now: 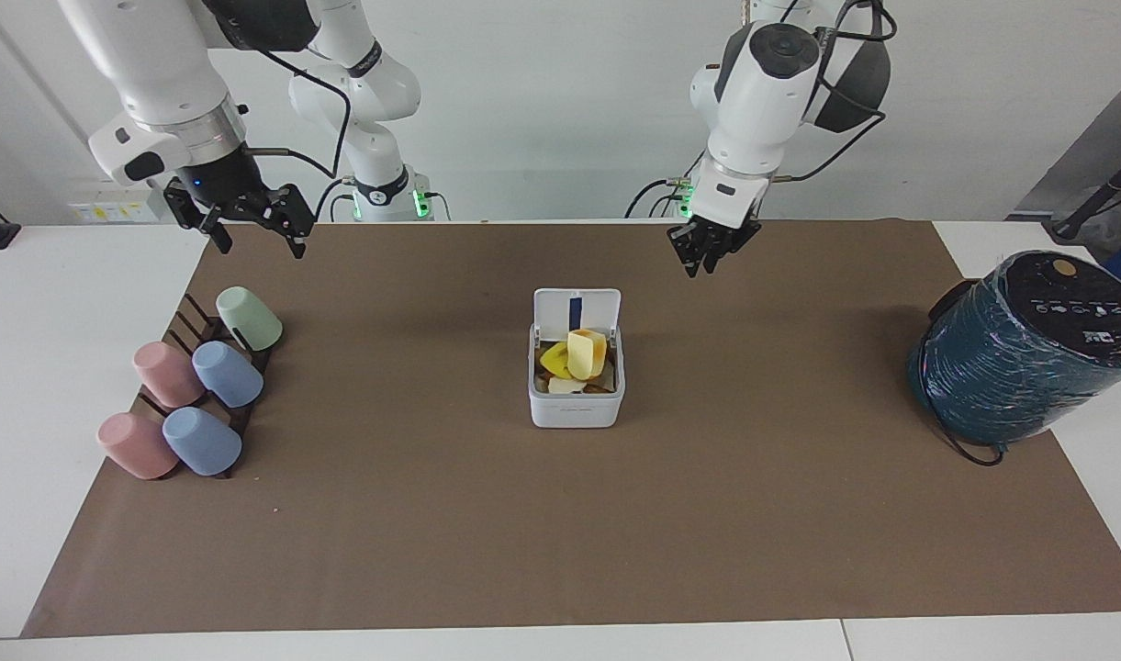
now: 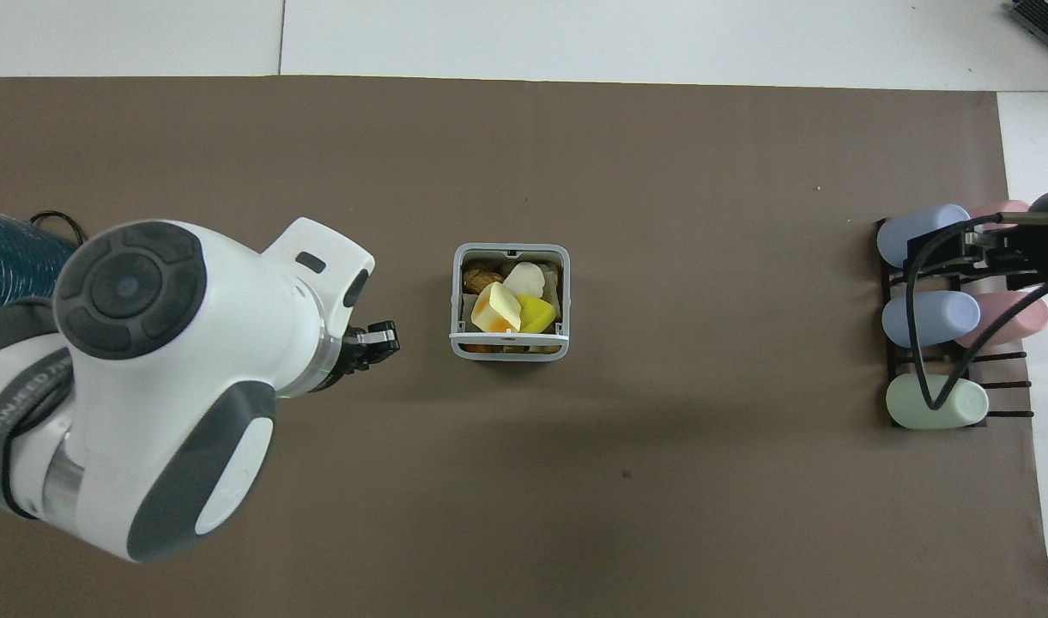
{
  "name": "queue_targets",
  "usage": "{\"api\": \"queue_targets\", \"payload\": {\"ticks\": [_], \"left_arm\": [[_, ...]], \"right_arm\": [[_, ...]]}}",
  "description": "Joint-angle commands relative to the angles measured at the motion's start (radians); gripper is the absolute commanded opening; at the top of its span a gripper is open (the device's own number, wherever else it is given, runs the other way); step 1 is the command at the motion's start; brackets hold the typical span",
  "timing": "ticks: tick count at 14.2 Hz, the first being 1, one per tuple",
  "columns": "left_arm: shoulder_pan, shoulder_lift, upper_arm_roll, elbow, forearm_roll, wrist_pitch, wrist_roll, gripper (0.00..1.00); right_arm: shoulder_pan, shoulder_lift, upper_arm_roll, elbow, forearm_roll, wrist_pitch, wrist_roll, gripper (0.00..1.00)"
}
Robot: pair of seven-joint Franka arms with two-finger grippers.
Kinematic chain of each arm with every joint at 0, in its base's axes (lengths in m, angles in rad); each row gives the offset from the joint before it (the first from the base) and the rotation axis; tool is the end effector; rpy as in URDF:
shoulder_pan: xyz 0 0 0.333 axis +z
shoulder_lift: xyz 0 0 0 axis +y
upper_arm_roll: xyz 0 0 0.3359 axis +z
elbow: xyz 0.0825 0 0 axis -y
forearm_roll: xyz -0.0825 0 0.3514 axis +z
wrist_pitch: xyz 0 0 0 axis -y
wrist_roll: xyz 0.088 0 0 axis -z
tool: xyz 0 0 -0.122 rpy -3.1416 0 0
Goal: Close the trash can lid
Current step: 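Push the bin lid closed over the scraps with the left gripper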
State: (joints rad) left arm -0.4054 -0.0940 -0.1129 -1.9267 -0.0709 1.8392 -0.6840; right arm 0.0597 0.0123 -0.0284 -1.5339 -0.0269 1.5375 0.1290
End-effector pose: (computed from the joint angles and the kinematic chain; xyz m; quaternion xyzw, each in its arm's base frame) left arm 0.4304 -0.2554 0.5423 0.9953 0.0922 -0.0139 0.0256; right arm 0.5227 0.0131 0.6363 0.9987 -0.0492 -0.0032 0.0139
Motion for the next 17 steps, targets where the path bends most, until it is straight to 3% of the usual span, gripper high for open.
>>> {"api": "queue_targets", "payload": {"ticks": [1,7,17], "left_arm": [[-0.091,-0.079,0.016,-0.132,-0.03,0.116,-0.075,0.03],[-0.199,-0.014,0.018,-0.176,-0.082,0.38,-0.215,0.03],[-0.129,0.149,0.019,-0.149,-0.133,0.788,-0.272,0.03]], "right_arm": [[-0.006,-0.006,0.002,-0.012,0.016,0.016,-0.028,1.0],[-0.006,-0.006,0.002,-0.012,0.016,0.021,-0.028,1.0],[-0.008,-0.005,0.004,-0.012,0.016,0.023,-0.029,1.0]]}}
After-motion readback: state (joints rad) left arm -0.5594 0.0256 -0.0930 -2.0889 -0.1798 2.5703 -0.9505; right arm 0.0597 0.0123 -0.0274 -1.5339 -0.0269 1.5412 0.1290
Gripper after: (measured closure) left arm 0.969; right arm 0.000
